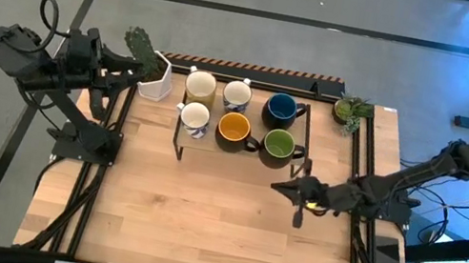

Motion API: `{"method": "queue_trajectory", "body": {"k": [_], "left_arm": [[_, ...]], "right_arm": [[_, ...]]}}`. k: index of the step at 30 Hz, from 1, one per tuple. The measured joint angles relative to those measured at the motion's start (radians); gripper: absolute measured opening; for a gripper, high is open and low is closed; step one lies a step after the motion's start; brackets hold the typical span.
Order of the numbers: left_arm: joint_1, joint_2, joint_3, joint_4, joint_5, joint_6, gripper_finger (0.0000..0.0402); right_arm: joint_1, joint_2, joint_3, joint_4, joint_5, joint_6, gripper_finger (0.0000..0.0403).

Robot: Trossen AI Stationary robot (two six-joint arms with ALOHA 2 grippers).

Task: Place coffee mugs
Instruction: Put the black and green cup on the shelf aligned with the other black and blue cup

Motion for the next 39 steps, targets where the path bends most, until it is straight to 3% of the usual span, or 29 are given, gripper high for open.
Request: {"method": "queue_trajectory", "body": {"k": [6,15,39], "left_arm": [[0.0,0.0,0.0,0.0,0.0,0.0,0.0137],[0.0,0.0,0.0,0.0,0.0,0.002,0.0137],[0.0,0.0,0.0,-0.012,0.0,0.003,0.0137]], "right_arm": [[-0.056,0.016,0.0,0.018,0.008,-0.02,0.0],[-0.161,0.016,0.0,0.015,-0.069,-0.049,0.0],[-0.165,0.015,0.0,0.028,0.037,-0.066,0.0]]}}
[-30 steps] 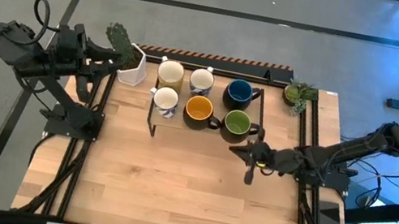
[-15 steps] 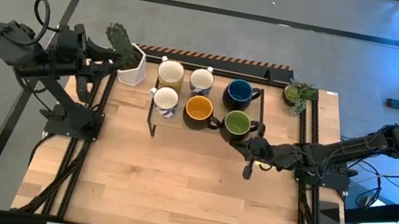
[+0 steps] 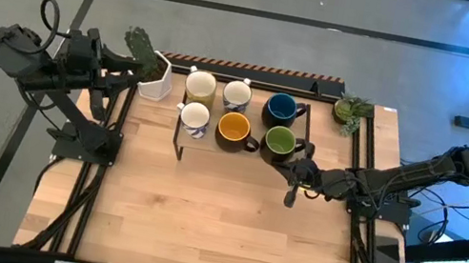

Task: Place coffee mugs
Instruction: Put the black and green cup on the shelf aligned with the other black and blue cup, then return to Home Position

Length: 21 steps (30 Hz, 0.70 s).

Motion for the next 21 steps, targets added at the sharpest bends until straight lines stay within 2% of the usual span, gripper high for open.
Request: {"method": "queue_trajectory", "body": {"k": [8,13,17,21], "left_arm": [[0.0,0.0,0.0,0.0,0.0,0.0,0.0137],[0.0,0.0,0.0,0.0,0.0,-0.001,0.0137],[0.0,0.0,0.0,0.0,0.006,-0.001,0.0137],[0.0,0.0,0.0,0.001,0.077,-0.032,0.0137]], "right_arm": [[0.0,0.0,0.0,-0.016,0.045,-0.003,0.0],[0.0,0.0,0.0,-0.015,0.033,-0.001,0.0],[0.0,0.0,0.0,-0.005,-0.018,0.026,0.0],[0.0,-0.009,0.0,0.114,-0.151,0.022,0.0]]}}
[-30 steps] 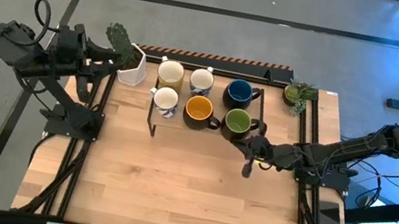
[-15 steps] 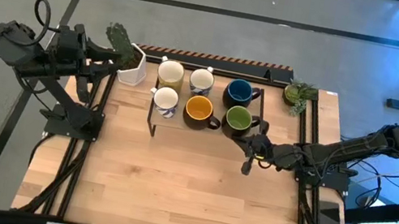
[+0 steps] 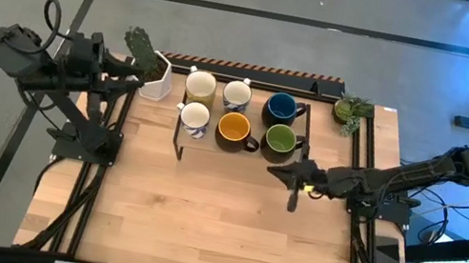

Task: Place coffee mugs
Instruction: Return to Home Position

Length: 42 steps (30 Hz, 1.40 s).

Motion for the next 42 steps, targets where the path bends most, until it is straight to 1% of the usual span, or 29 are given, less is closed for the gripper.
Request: {"method": "queue_trajectory", "body": {"k": [2,5,7,10,11,13,15,17,19,22,25,29,32,36,37,39,41,42], "left_arm": [[0.0,0.007,0.0,0.005,0.04,-0.014,0.0137],[0.0,0.02,0.0,0.006,0.053,-0.026,0.0137],[0.0,0.027,0.0,0.005,0.068,-0.024,0.0137],[0.0,0.033,0.0,0.005,0.091,-0.021,0.0137],[0.0,0.036,0.0,0.003,0.086,-0.021,0.0137],[0.0,0.041,0.0,-0.017,0.064,0.002,0.0137],[0.0,0.047,0.0,-0.019,0.034,0.058,0.0137],[0.0,0.051,0.0,-0.012,0.032,0.06,0.0137],[0.0,0.052,0.0,-0.009,0.03,0.051,0.0137],[0.0,0.048,0.0,-0.01,0.024,0.041,0.0137],[0.0,0.016,0.0,-0.037,0.018,-0.028,0.0137],[0.0,-0.038,-0.051,-0.04,-0.02,-0.048,0.0137],[0.0,-0.093,-0.143,-0.041,0.0,-0.063,0.0137],[0.0,-0.157,-0.287,-0.009,-0.001,-0.102,0.0137],[0.0,-0.169,-0.322,0.02,0.01,-0.104,0.0137],[-0.001,-0.196,-0.387,0.085,0.071,-0.095,0.0137],[-0.001,-0.224,-0.454,0.161,0.124,-0.075,0.0137],[-0.001,-0.238,-0.488,0.191,0.134,-0.068,0.0137]], "right_arm": [[0.0,-0.015,0.01,0.079,-0.058,-0.002,0.0001],[0.0,-0.066,0.078,0.083,-0.11,-0.063,0.0001],[0.0,-0.104,0.148,0.078,-0.12,-0.158,0.0001],[0.0,-0.164,0.274,-0.008,-0.123,-0.371,0.0001],[0.0,-0.184,0.323,-0.065,-0.122,-0.433,0.0001],[0.0,-0.23,0.435,-0.242,-0.113,-0.525,0.0001],[0.0,-0.257,0.552,-0.426,-0.079,-0.569,0.0001],[0.0,-0.281,0.654,-0.622,-0.026,-0.609,0.0001],[0.0,-0.292,0.729,-0.73,0.002,-0.644,0.0001],[0.0,-0.344,0.777,-0.826,0.003,-0.714,0.0001],[0.0,-0.422,0.753,-0.871,0.002,-0.76,0.0001],[0.0,-0.551,0.637,-0.868,0.006,-0.763,0.0001],[0.0,-0.649,0.512,-0.805,0.016,-0.753,0.0001],[0.0,-0.788,0.319,-0.673,0.023,-0.733,0.0001],[0.0,-0.817,0.269,-0.638,0.022,-0.733,0.0001],[0.0,-0.874,0.177,-0.564,0.021,-0.729,0.0001],[0.0,-0.933,0.102,-0.524,0.024,-0.704,0.0001],[0.0,-0.961,0.068,-0.513,0.033,-0.687,0.0001]]}}
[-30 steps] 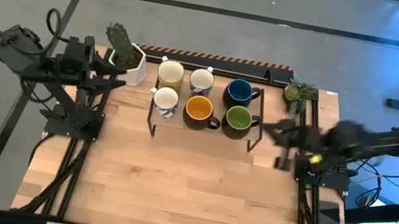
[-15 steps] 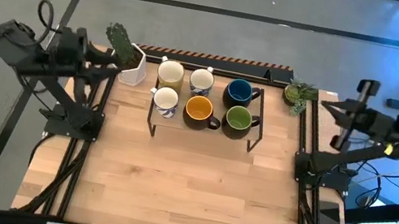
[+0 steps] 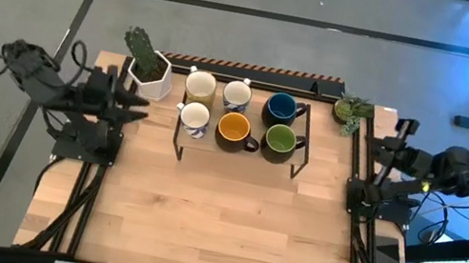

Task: Place coffee mugs
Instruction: Return to Home Position

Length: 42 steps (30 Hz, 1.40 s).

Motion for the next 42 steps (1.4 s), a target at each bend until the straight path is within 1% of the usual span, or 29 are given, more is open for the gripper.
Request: {"method": "queue_trajectory", "body": {"k": [2,4,5,8,12,16,24,30,33,37,42], "left_arm": [[0.0,-0.029,-0.067,0.047,0.01,0.003,0.0137],[0.0,-0.063,-0.13,0.107,0.021,-0.002,0.0137],[-0.001,-0.081,-0.158,0.135,0.029,-0.005,0.0137],[-0.013,-0.152,-0.23,0.201,0.054,-0.006,0.0137],[-0.025,-0.246,-0.331,0.26,0.046,0.0,0.0137],[-0.027,-0.325,-0.456,0.314,0.05,-0.01,0.0137],[-0.027,-0.409,-0.675,0.476,0.078,-0.012,0.0137],[-0.027,-0.461,-0.812,0.578,0.076,-0.005,0.0137],[-0.027,-0.505,-0.893,0.646,0.081,-0.005,0.0137],[-0.027,-0.585,-1.0,0.741,0.105,-0.004,0.0137],[-0.027,-0.691,-1.099,0.784,0.148,-0.005,0.0137]], "right_arm": [[0.0,-0.053,-0.065,-0.005,0.035,0.03,0.0001],[0.0,-0.096,-0.112,0.0,0.047,0.057,0.0001],[0.0,-0.095,-0.124,0.024,0.056,0.061,0.0001],[0.0,-0.095,-0.119,0.017,0.072,0.059,0.0001],[0.0,-0.095,-0.12,-0.003,0.091,0.058,0.0001],[0.0,-0.095,-0.126,-0.008,0.055,0.072,0.0001],[0.0,-0.095,-0.207,-0.011,0.083,0.133,0.0001],[0.0,-0.095,-0.294,0.078,0.09,0.17,0.0001],[0.0,-0.095,-0.33,0.16,0.076,0.184,0.0001],[0.0,-0.095,-0.379,0.195,0.055,0.2,0.0001],[0.0,-0.096,-0.436,0.214,0.056,0.208,0.0001]]}}
